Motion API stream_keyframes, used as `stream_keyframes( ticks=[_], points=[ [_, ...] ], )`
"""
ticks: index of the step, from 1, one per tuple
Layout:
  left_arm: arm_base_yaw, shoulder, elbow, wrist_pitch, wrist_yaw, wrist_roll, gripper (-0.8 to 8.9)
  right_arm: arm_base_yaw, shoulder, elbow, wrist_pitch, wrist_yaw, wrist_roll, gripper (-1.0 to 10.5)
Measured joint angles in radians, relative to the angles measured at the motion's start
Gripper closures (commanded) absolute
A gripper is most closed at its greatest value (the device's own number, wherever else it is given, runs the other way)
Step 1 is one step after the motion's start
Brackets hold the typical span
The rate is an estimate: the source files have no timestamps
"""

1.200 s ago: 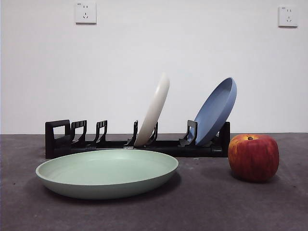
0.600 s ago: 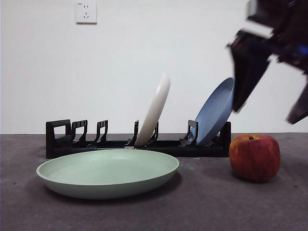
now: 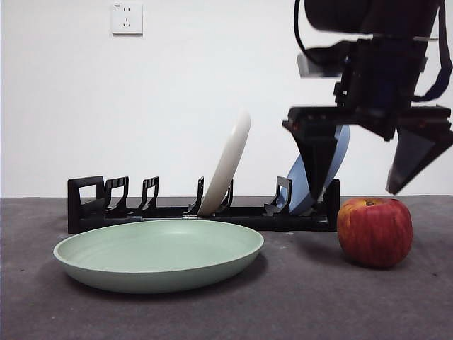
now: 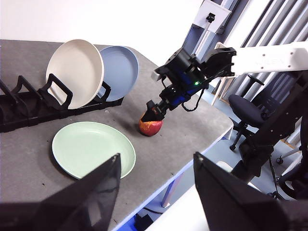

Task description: Take the green plate from the plate rack,put the plate on the table,take the apple from the table,put the apple in the plate

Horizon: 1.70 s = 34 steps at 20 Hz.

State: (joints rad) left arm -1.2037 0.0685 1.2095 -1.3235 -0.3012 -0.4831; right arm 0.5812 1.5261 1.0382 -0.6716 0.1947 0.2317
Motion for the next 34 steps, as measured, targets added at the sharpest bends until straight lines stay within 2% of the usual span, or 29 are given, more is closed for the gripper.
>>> stream_keyframes(
  ticks=[8, 9, 12, 15, 19, 22, 27, 29, 34],
  points=[
    [-0.033, 0.0, 0.0, 0.0, -0.037, -0.008, 5.62, -0.015, 0.061, 0.0, -0.01, 0.0, -0.018, 3.6],
    [-0.035, 0.0, 0.0, 0.0, -0.038, -0.008, 5.62, -0.021, 0.07, 0.0, -0.01, 0.0, -0.019, 3.8],
    [-0.043, 0.0, 0.0, 0.0, -0.04, -0.008, 5.62, -0.044, 0.077, 0.0, -0.012, 0.001, -0.027, 6.0],
    [-0.043, 0.0, 0.0, 0.0, -0.04, -0.01, 5.62, -0.052, 0.077, 0.0, -0.031, 0.005, -0.042, 9.6],
    [-0.043, 0.0, 0.0, 0.0, -0.041, -0.016, 5.62, -0.052, 0.077, 0.002, -0.036, 0.005, -0.046, 9.6],
    [-0.043, 0.0, 0.0, 0.0, -0.061, -0.02, 5.62, -0.053, 0.077, 0.036, -0.124, -0.026, -0.055, 9.6],
    [-0.075, 0.0, 0.0, 0.0, -0.092, -0.034, 5.62, -0.045, 0.077, 0.278, -0.283, -0.233, -0.12, 9.6],
    [-0.092, 0.0, 0.0, 0.0, -0.111, -0.046, 5.62, -0.011, 0.077, 0.362, -0.283, -0.292, -0.135, 9.6],
    [-0.123, 0.0, -0.013, 0.001, -0.116, -0.062, 5.62, 0.143, 0.077, 0.462, -0.146, -0.294, -0.143, 9.6]
  ],
)
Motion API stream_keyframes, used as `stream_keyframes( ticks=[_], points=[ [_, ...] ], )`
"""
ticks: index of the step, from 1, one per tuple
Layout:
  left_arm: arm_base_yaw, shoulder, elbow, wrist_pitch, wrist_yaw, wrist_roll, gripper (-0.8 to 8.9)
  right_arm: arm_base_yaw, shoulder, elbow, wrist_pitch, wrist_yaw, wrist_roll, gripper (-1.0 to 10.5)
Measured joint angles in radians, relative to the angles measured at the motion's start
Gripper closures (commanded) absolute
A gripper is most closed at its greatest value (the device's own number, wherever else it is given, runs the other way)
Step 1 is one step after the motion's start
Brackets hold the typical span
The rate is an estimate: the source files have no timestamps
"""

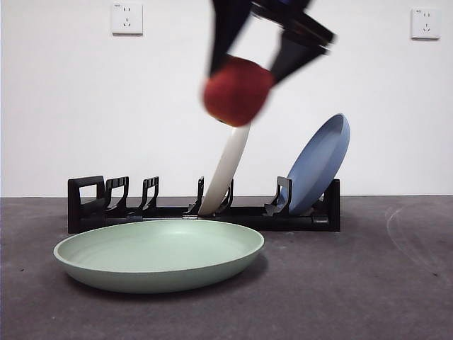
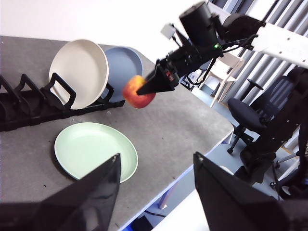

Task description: Take the green plate from the plate rack,put the plate on the table,take the apple from the table,put the apple in the plate

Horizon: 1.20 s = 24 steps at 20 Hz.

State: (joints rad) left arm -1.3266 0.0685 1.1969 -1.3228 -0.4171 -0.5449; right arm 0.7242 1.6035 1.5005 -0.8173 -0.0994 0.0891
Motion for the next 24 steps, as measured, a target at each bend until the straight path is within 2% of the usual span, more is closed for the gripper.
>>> stream_keyframes(
  ticks=[3, 6, 15, 24],
  points=[
    [-0.007, 0.0, -0.029, 0.0, -0.029, -0.011, 5.62, 0.088, 0.011, 0.001, 0.055, 0.071, 0.003, 9.6],
    [-0.023, 0.0, -0.069, -0.001, -0.049, -0.034, 5.62, 0.13, 0.067, 0.003, 0.06, 0.11, 0.004, 9.6],
    [-0.064, 0.0, -0.103, 0.0, -0.052, -0.092, 5.62, 0.142, 0.277, 0.003, 0.061, 0.097, 0.011, 9.6],
    [-0.064, 0.0, -0.103, 0.0, -0.052, -0.096, 5.62, 0.158, 0.362, 0.003, 0.106, 0.099, 0.012, 9.6]
  ],
)
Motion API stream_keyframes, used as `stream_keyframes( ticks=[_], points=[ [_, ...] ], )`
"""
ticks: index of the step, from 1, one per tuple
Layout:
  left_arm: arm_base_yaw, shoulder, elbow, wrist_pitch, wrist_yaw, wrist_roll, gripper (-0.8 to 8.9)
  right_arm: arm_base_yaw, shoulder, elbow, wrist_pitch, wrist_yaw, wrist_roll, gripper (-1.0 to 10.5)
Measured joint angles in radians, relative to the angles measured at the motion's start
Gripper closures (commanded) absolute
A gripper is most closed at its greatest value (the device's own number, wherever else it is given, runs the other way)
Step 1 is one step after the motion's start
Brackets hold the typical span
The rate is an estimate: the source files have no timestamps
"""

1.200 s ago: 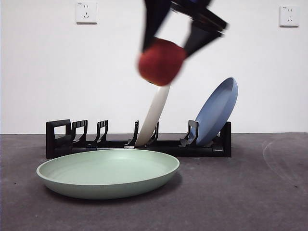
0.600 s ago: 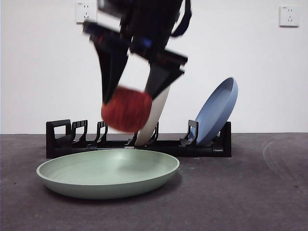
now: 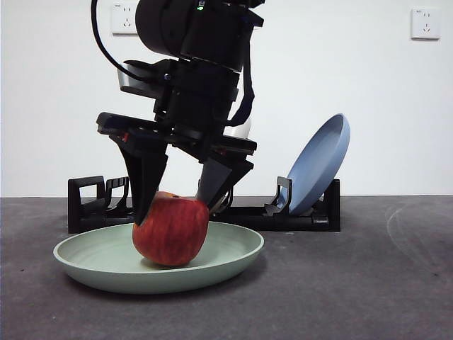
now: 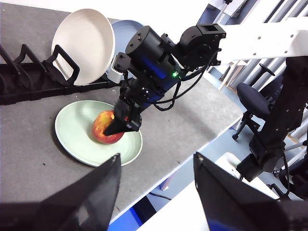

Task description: Take the green plate from the plate rack,put the plate on the table,take the apple from the table,put the apple in the plate

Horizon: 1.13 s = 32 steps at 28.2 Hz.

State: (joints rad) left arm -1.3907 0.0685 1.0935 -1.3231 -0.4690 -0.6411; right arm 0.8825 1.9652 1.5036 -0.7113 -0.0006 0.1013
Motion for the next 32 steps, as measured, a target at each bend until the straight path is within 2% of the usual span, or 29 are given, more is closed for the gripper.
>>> stream_keyframes(
  ticks=[3, 5, 10, 15, 27, 32],
  points=[
    [0.0, 0.0, 0.0, 0.0, 0.0, 0.0, 5.62, 0.0, 0.003, 0.002, 0.004, 0.0, 0.0, 9.5],
    [0.0, 0.0, 0.0, 0.0, 0.0, 0.0, 5.62, 0.0, 0.003, 0.002, 0.004, 0.0, 0.0, 9.0],
    [0.0, 0.0, 0.0, 0.0, 0.0, 0.0, 5.62, 0.0, 0.003, 0.002, 0.004, -0.004, 0.0, 6.0],
    [0.0, 0.0, 0.0, 0.0, 0.0, 0.0, 5.62, 0.0, 0.003, 0.002, 0.004, -0.004, 0.004, 4.7],
    [0.0, 0.0, 0.0, 0.0, 0.0, 0.0, 5.62, 0.0, 0.014, 0.002, 0.001, -0.008, 0.019, 4.6],
    [0.0, 0.0, 0.0, 0.0, 0.0, 0.0, 5.62, 0.0, 0.014, 0.069, -0.117, -0.009, 0.019, 4.7]
  ],
)
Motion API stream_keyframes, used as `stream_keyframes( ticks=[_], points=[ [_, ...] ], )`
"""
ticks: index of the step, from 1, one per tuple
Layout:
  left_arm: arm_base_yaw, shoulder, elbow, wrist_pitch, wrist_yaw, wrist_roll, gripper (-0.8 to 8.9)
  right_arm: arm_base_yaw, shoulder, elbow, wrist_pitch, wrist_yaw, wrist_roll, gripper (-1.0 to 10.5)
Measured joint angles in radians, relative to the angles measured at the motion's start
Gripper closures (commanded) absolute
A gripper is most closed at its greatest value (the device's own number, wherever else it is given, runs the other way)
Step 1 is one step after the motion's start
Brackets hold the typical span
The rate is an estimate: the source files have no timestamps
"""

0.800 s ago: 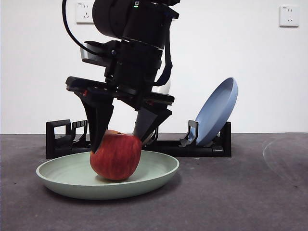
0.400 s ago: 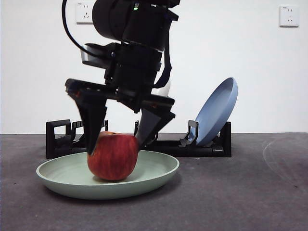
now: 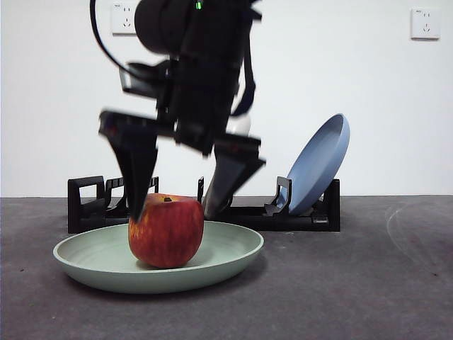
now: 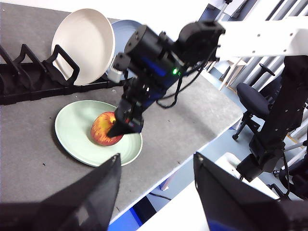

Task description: Take the green plate from the plate rack,put the plate on the table,take the apple from the table,put the apple in the plate

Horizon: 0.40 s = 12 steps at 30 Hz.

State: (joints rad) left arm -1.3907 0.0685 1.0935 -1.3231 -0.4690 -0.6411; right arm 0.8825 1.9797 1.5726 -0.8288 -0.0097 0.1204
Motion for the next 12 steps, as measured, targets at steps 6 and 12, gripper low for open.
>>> stream_keyframes(
  ticks=[6, 12],
  points=[
    [0.0, 0.0, 0.0, 0.0, -0.021, -0.001, 5.62, 0.0, 0.0, 0.26, -0.267, -0.051, -0.019, 4.7],
    [0.0, 0.0, 0.0, 0.016, -0.027, -0.016, 5.62, 0.002, -0.081, 0.379, -0.476, -0.05, -0.061, 4.7]
  ],
)
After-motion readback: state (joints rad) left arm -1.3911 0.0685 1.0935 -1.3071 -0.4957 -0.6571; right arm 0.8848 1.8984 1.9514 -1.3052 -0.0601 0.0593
